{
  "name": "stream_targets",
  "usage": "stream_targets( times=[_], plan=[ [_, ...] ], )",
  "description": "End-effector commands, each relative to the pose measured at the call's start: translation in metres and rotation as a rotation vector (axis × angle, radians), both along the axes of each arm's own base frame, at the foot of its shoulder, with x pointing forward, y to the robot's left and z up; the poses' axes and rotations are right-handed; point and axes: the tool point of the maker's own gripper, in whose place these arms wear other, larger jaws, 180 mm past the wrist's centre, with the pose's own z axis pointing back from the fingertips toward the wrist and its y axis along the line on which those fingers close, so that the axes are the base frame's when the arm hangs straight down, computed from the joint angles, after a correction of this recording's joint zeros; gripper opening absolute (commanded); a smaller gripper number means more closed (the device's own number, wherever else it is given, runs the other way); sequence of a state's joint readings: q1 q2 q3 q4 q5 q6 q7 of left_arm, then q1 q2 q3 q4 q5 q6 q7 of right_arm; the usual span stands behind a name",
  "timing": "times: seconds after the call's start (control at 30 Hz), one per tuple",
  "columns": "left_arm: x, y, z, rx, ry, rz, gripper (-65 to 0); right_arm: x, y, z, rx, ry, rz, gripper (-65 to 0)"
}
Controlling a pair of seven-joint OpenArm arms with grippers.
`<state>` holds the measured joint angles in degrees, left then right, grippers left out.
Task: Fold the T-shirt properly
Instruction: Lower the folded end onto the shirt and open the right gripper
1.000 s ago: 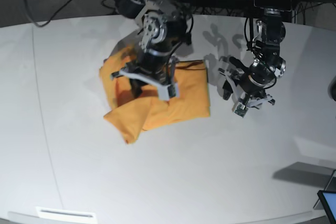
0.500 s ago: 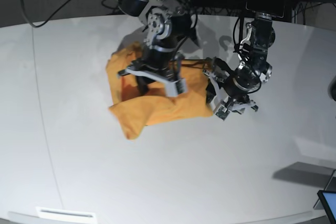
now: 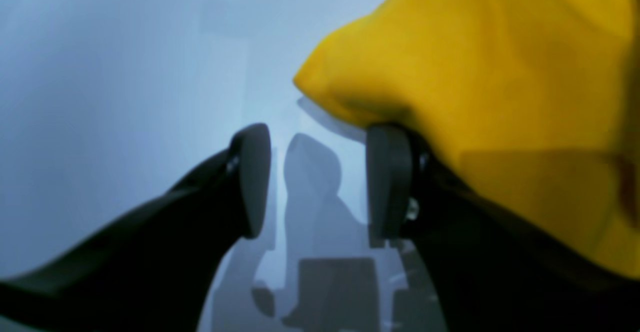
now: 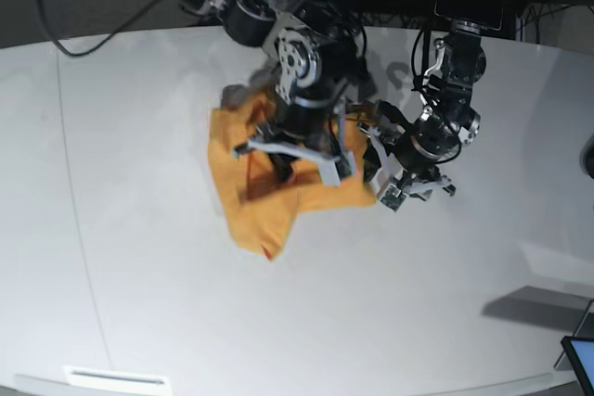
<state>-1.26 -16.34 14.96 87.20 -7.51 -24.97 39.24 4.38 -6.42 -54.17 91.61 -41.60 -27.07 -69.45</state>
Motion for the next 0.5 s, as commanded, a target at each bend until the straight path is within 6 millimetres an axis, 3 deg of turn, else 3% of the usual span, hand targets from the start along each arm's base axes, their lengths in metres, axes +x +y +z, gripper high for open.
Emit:
stream_targets(
  times=[0.0, 0.37, 0.47],
  plan=[
    [-0.022, 0.004, -0.022, 0.063, 0.110, -0.025, -34.1, 0.008, 0.005, 0.014, 0.028, -0.038, -0.001, -65.0],
    [-0.020, 0.004, -0.020, 0.063, 0.103, -0.025, -34.1, 0.012, 0.006, 0.007, 0.026, -0.008, 0.003, -65.0],
    [-0.020, -0.004, -0.020, 0.063, 0.104, -0.048, -34.1, 0.009, 0.010, 0.002, 0.047, 0.023, 0.012, -65.0]
  ],
)
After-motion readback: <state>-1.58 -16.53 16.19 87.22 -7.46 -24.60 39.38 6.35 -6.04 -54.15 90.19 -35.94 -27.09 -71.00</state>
